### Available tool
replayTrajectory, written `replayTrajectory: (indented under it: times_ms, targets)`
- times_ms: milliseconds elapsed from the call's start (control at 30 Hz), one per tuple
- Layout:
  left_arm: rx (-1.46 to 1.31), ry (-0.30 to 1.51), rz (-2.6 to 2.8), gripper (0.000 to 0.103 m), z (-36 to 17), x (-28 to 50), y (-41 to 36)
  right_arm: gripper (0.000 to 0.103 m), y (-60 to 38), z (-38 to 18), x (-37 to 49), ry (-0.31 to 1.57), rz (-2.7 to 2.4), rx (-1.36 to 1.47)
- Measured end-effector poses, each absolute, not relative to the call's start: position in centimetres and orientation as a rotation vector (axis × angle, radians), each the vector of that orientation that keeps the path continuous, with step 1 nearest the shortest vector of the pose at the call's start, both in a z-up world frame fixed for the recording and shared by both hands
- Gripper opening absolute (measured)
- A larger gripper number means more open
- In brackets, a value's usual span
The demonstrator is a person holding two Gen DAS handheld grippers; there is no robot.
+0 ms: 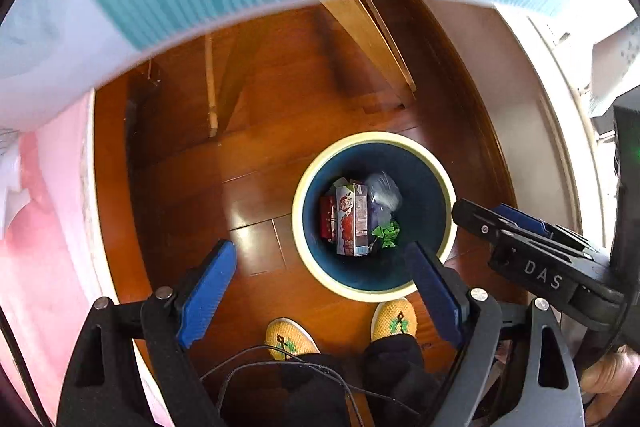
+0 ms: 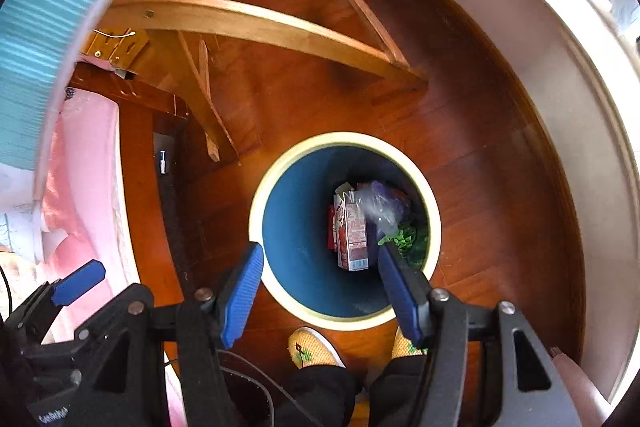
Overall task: Collect trash
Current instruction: 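Raise both tools back toward the table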
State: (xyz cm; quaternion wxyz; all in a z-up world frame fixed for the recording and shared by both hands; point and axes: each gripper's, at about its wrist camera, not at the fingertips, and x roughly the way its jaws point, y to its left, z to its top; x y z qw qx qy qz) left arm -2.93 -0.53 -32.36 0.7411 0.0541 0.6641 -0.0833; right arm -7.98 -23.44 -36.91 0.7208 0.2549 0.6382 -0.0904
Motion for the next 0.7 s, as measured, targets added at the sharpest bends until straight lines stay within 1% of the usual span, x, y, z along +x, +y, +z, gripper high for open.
replayTrajectory:
  times_ms: [233,700]
  targets:
    - [0.09,1.406,-0.148,0.086,-26.3,-2.7,0.2,0.06,-23.1,-31.4,-7.6,1.382,-0.204,0.478]
    - [0.05,1.292,-0.079,0.086,-14.4,-3.5,1.4,0.06,-22.0,-20.8,-7.0,1.322,-0.11,0.408]
